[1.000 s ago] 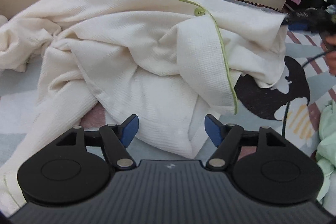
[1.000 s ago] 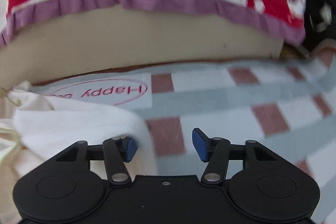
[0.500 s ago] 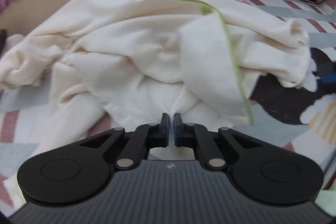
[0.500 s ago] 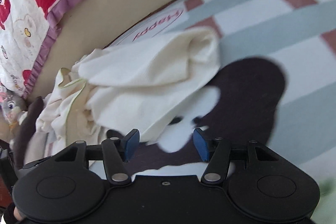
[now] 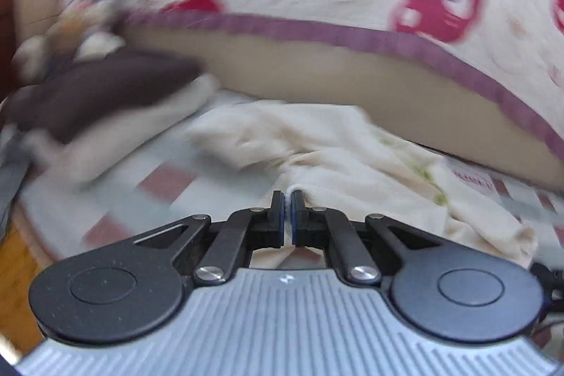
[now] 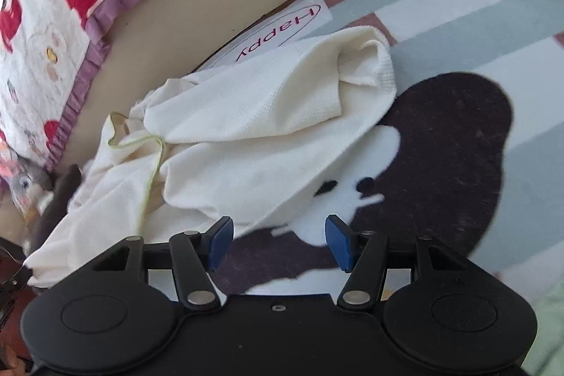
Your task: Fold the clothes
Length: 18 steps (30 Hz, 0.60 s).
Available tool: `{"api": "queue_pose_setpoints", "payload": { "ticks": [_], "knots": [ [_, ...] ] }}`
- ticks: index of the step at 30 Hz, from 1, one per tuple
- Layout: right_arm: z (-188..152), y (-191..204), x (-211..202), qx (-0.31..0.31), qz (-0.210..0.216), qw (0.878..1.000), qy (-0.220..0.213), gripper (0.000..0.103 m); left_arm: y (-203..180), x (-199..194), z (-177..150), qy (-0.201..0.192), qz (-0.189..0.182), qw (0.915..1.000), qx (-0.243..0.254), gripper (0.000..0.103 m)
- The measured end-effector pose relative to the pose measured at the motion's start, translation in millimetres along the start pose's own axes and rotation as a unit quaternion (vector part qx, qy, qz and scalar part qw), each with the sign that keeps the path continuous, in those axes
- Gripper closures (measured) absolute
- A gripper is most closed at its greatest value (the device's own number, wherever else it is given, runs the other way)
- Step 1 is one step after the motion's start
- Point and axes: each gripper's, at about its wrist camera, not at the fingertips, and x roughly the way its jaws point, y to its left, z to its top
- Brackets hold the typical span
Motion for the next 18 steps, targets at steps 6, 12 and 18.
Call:
{"api": "queue_pose_setpoints", "payload": {
  "ticks": [6,12,18],
  "knots": [
    [2.8,5.3,8.4,-0.008,-0.008,1.000,-0.014,0.039,26.9,5.1,6.4,-0.019,0.055,0.9979,-0.026,0.103],
    [4.0,10.8,27.6,0.014,0.015,0.999,-0.049,0.032,28.5,27.3,-12.0,0.060,0.012,0.9972,-0.042,0.100],
    [13.6,45.0,14.6,-0.083,-0.054,0.991,-0.086,0.098,35.9,41.7,-24.4,0.136,-0.019,0.9879,-0.071,0.088]
  ]
}}
